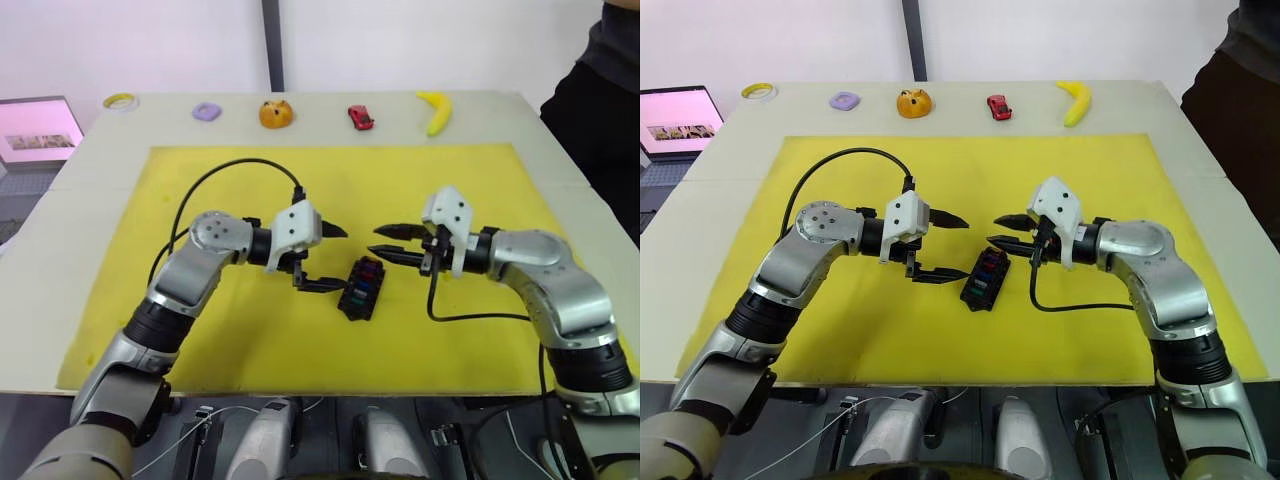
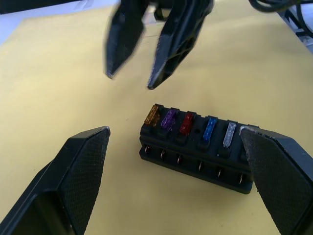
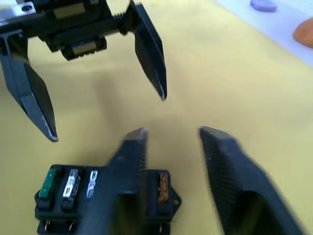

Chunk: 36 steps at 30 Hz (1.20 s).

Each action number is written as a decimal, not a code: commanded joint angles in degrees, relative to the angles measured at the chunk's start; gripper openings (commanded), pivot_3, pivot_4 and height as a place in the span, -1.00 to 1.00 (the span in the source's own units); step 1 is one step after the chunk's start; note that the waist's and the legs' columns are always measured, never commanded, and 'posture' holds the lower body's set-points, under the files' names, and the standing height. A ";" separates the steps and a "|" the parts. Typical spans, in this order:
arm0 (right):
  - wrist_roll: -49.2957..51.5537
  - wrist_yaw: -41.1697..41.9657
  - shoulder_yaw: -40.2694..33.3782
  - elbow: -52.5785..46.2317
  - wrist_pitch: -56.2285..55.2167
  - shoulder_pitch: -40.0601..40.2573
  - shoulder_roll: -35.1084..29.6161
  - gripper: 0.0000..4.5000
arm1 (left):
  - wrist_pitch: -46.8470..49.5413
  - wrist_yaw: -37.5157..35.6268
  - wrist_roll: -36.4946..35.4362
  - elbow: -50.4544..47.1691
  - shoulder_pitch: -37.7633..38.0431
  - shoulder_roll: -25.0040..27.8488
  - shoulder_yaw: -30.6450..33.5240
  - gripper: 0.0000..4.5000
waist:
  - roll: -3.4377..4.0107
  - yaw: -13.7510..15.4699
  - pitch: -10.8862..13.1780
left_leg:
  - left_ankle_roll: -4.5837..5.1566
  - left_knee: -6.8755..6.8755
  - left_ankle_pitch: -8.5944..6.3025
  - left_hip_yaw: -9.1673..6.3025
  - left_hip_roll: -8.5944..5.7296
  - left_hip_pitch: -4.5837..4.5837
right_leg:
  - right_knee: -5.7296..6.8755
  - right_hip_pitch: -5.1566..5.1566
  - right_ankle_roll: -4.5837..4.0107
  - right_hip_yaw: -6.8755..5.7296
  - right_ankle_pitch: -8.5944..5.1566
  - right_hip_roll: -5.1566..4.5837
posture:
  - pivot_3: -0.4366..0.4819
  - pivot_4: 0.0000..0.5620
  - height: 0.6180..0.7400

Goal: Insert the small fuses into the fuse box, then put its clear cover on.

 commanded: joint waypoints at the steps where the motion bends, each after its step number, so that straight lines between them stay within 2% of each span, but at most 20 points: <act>1: 1.81 -0.90 -1.53 0.18 -2.79 0.66 2.31 -0.99 | -0.31 0.10 -0.18 -1.16 -0.75 -0.13 0.72 1.00 | 0.00 -0.05 0.00 | 0.00 -0.01 0.00 0.00 0.01 0.00 | 0.00 0.00 0.00 0.00 0.00 0.01 | -0.05 -0.47 0.92; 15: -2.79 -1.86 2.29 7.69 -6.08 1.13 2.90 -0.99 | -0.03 0.17 0.05 -1.12 -0.82 -0.21 0.67 1.00 | 0.00 0.01 0.00 | -0.01 0.00 0.01 0.00 0.00 0.00 | 0.00 0.00 0.00 0.00 0.00 0.02 | -0.05 -0.47 0.92; 31: -6.08 -1.14 5.34 5.63 -7.99 2.54 1.57 -0.99 | -0.25 0.06 0.16 -0.68 -1.41 -0.20 0.71 1.00 | 0.00 -0.02 0.00 | 0.00 -0.02 0.00 0.00 0.00 0.11 | -0.01 0.09 0.00 0.00 0.00 0.02 | -0.05 -0.47 0.92; 36: -10.17 -2.38 7.85 5.91 -7.21 1.87 0.33 -0.99 | -1.19 -0.14 0.71 -0.81 -0.96 0.00 0.28 1.00 | 0.00 0.00 0.00 | 0.00 -0.02 0.00 0.00 0.01 0.11 | -0.01 0.09 0.00 0.00 0.00 0.02 | -0.05 -0.47 0.92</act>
